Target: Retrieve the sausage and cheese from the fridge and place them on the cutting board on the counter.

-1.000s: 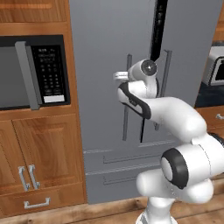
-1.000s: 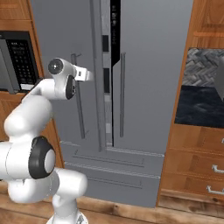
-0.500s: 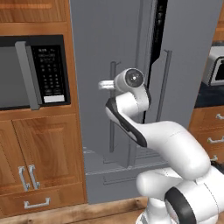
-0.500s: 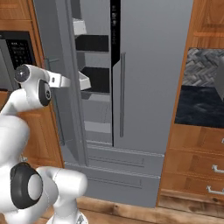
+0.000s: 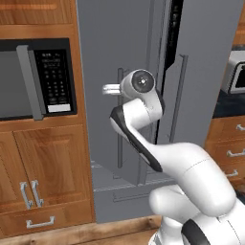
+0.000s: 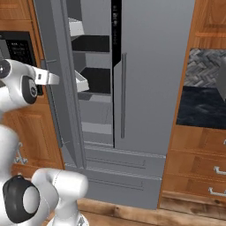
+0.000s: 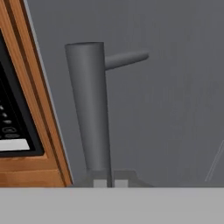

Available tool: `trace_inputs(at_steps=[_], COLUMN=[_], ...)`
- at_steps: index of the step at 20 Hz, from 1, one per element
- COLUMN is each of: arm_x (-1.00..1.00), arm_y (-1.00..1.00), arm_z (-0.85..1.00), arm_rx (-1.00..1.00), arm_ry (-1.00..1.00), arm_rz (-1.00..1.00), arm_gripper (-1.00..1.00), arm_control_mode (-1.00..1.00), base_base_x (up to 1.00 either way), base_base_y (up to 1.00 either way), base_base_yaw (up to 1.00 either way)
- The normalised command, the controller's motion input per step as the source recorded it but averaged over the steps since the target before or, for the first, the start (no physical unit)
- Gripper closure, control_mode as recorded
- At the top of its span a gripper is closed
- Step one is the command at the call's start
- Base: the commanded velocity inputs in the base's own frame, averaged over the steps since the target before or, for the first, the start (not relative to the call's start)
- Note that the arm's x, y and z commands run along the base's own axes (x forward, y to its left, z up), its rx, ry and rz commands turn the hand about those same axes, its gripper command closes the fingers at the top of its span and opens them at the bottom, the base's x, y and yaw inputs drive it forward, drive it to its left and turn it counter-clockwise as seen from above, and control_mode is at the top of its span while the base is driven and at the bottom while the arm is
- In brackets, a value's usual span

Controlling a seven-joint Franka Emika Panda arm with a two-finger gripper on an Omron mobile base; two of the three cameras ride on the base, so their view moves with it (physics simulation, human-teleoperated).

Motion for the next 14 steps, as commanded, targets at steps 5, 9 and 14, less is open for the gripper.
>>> trace_inputs(at_steps=[5,9,14], arm_x=[-0.78,-0.89,-0.32], arm_y=[-0.12,-0.81,-1.0], arm_z=[0.31,0.16,0.01], arm_rx=[0.0,0.01,0.07], arm_ry=[0.01,0.0,0.0], arm_rz=[-0.02,-0.12,-0.27], arm_gripper=[-1.0,-1.0,-1.0], arm_control_mode=[-1.0,-1.0,-1.0], base_base_x=[0.0,0.0,0.0], base_base_y=[0.0,0.0,0.0], base_base_yaw=[0.0,0.0,0.0])
